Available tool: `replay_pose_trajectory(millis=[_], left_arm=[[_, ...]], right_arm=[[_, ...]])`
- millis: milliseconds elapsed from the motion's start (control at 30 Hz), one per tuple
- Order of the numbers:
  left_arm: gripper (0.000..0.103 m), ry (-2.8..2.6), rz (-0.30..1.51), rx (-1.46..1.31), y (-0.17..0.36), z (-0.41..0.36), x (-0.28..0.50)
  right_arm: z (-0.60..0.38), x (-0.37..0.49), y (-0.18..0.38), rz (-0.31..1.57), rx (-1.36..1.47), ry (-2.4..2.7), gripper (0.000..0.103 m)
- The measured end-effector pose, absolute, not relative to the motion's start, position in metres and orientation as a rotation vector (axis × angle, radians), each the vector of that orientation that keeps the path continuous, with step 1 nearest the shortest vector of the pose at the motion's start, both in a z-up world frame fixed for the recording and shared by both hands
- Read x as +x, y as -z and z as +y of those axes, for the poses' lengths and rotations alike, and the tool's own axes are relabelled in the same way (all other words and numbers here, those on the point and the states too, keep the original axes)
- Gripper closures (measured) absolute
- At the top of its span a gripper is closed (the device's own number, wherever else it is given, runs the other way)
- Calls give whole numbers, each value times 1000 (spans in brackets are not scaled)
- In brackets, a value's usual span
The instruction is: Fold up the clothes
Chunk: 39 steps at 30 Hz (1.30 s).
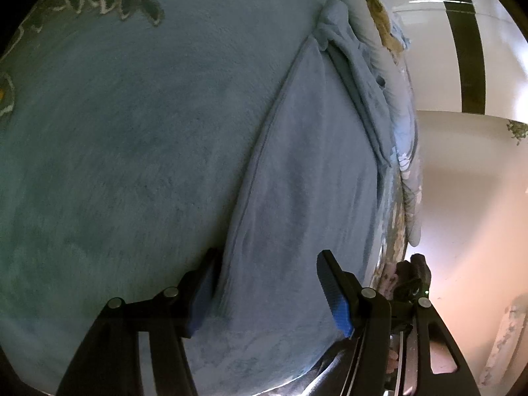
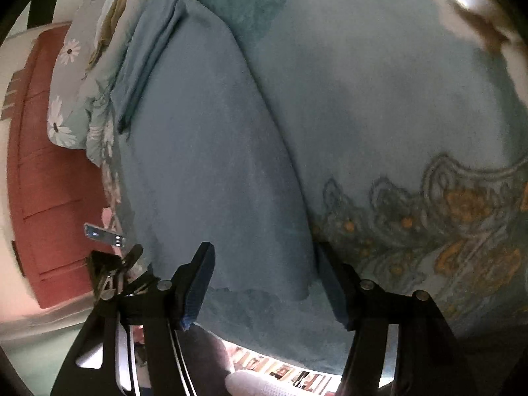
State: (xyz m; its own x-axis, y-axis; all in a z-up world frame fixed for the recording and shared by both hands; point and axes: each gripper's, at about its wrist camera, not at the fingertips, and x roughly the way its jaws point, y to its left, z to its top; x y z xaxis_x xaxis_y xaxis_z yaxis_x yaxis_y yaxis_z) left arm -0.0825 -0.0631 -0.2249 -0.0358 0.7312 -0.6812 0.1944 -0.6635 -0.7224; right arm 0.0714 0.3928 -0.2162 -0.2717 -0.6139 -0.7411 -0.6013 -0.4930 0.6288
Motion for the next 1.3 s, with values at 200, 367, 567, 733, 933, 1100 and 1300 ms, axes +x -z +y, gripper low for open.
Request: replay_pose_trajectory(millis=[200, 367, 567, 733, 933, 1100, 1300], left_arm=[[39, -1741, -1042, -1813, 226, -69, -81], [39, -1731, -1090, -1806, 226, -69, -78], [41, -1725, -1146, -1796, 228, -73, -74], [44, -1753, -1112, -1795, 225, -67, -73], [46, -1776, -1084, -1804, 225, -64, -74], [69, -1821, -1008, -1837, 225, -61, -73], [96, -1883, -921, -1850, 220, -60, -70]], right_arm=[[401, 81, 213, -1745, 1702, 1905, 52], [396, 82, 208, -1784, 1537, 1869, 53], [388, 77, 216, -1769, 1673, 1891, 58], [400, 91, 221, -1770, 1779, 1935, 76], [394, 88, 227, -1780, 1846, 1934, 91], [396, 90, 226, -1733, 1867, 1928, 95], [407, 99, 213, -1767, 1778, 1993, 98]])
